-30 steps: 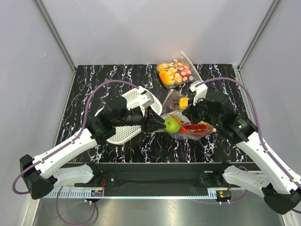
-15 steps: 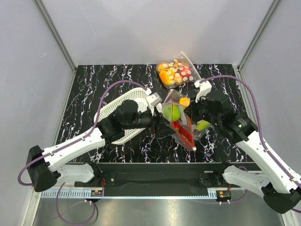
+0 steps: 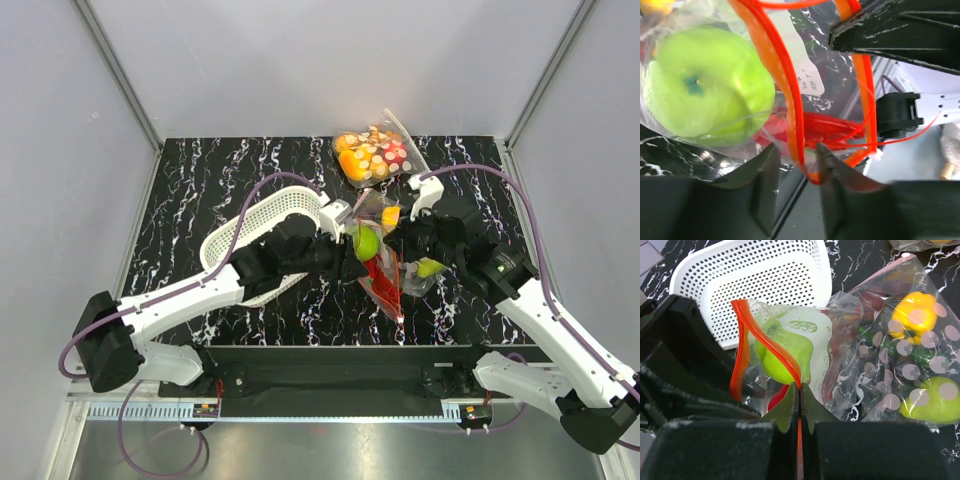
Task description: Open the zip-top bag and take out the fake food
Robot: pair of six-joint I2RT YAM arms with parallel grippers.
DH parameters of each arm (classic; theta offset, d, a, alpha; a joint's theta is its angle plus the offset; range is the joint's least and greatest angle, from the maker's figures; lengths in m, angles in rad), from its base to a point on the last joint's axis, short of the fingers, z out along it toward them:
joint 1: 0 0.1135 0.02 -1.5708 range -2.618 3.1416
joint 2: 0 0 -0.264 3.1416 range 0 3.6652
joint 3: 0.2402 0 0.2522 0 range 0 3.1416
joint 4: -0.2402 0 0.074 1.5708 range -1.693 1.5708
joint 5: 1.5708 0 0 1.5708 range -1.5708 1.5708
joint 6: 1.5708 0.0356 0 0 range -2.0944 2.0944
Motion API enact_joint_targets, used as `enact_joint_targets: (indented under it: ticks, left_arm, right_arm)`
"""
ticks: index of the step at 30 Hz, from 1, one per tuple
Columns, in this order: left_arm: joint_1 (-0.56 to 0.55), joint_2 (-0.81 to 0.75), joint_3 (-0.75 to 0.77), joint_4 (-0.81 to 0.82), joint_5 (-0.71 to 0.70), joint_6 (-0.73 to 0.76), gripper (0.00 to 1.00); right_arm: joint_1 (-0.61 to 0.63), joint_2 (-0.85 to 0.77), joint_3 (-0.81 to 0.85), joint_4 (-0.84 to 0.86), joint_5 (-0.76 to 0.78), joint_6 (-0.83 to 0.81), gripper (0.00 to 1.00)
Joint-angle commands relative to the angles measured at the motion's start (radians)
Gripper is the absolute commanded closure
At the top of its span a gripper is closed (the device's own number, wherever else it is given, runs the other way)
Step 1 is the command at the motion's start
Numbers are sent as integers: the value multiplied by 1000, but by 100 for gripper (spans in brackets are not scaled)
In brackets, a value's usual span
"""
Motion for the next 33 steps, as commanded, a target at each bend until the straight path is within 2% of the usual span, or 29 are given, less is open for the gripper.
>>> enact_joint_targets:
  ticks: [1, 2, 5, 12, 16, 19, 22, 23, 26, 31, 33]
  left_arm:
    - [-4, 2, 51, 13, -51, 19, 71]
    - [-4, 8, 56, 12, -46, 22, 84]
    - [-4, 43, 63, 19, -30, 28, 100]
    - [-3, 68, 56, 134, 67, 75, 100]
    - [-3, 97, 80, 168, 165, 90, 100]
    - [-4, 100, 59, 165, 156, 88, 100]
    - [-3, 59, 8, 104, 32, 88, 100]
    - [-3, 25, -3, 46, -61, 85, 100]
    - [-3, -65, -65, -31, -227, 50, 100]
    - [-4, -184, -150, -112, -379, 9, 100]
    - [-3, -208, -162, -151, -422, 7, 96]
  right_arm:
    - [0, -27, 8, 63, 55, 13, 100]
    - [0, -30, 11, 48, 76, 15, 100]
    - [0, -48, 35, -3, 151, 13, 100]
    - [0, -97, 123, -124, 277, -7, 100]
    - [0, -98, 159, -161, 276, -10, 100]
    - [0, -87, 163, -157, 245, -1, 100]
    - [0, -76, 123, -108, 190, 18, 100]
    - [0, -71, 92, -89, 167, 24, 100]
    - [0, -48, 45, -37, 113, 39, 100]
    - [2, -13, -3, 37, 67, 47, 100]
    - [2, 4, -25, 58, 32, 56, 100]
